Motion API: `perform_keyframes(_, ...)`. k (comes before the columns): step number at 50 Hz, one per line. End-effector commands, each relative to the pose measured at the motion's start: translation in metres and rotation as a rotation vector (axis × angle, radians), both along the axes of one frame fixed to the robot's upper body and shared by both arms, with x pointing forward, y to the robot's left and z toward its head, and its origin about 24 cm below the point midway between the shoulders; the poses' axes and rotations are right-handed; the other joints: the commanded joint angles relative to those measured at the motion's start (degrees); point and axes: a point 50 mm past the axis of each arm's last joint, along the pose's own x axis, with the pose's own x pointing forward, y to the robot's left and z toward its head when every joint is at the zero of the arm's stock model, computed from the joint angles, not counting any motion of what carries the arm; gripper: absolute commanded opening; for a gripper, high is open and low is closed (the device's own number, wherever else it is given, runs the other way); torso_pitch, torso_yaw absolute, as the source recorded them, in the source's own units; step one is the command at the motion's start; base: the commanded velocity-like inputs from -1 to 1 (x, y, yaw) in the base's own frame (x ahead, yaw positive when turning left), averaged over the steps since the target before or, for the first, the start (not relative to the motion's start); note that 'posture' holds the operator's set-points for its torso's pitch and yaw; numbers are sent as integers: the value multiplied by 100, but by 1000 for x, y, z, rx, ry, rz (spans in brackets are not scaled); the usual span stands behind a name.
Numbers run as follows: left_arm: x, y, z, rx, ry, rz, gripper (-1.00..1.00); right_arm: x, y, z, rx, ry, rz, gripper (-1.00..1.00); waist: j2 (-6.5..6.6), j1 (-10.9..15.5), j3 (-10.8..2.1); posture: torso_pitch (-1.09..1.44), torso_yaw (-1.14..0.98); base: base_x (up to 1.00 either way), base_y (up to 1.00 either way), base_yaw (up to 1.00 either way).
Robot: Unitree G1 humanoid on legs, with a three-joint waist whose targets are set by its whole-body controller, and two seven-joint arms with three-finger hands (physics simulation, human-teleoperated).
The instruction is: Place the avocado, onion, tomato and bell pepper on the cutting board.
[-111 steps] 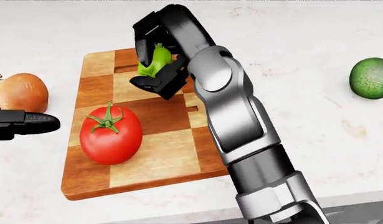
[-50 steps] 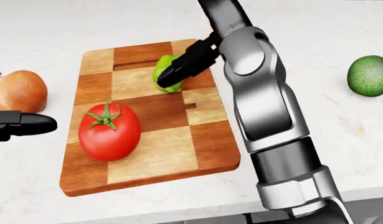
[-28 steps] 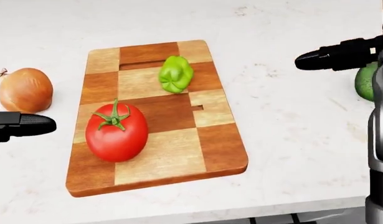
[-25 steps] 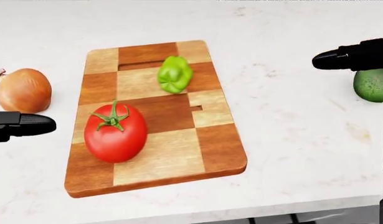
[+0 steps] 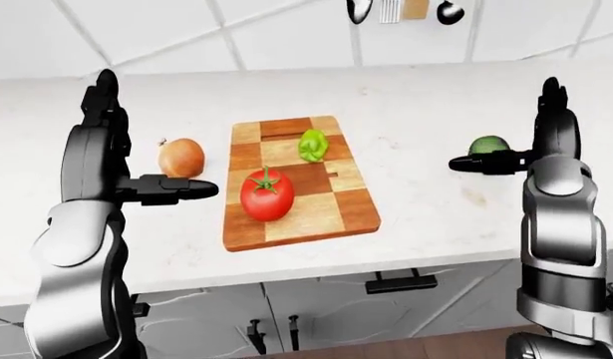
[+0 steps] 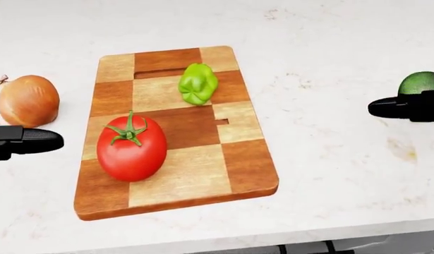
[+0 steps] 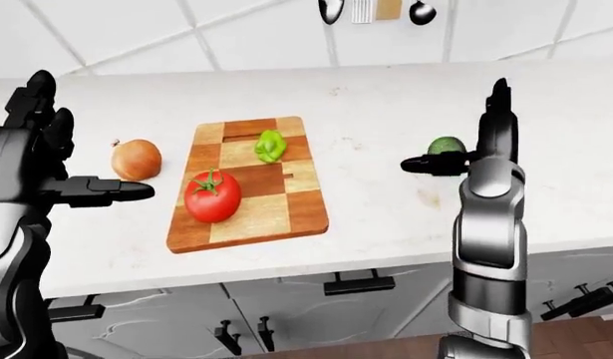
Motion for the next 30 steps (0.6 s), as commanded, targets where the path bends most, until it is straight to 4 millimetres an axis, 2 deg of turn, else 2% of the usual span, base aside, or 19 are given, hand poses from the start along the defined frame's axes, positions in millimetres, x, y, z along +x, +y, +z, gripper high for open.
perform_keyframes(1,-4,-1,15,28,-81,4,100,-3,-1,20,-40,-89,-9,100,-10,0,-135,0,0,0,0,0)
perform_keyframes(9,-3,-2,14,29,-78,1,100,5,-3,16,28,-83,-21,100,-6,-12,-150,0,0,0,0,0)
perform_keyframes(16,-4,-2,14,30,-79,3,100,22,-4,11,61,-75,-21,100,-1,-19,-159,0,0,0,0,0)
perform_keyframes(30,-3,-4,14,33,-73,-4,100,21,-16,2,37,-49,-48,100,-19,1,-163,0,0,0,0,0)
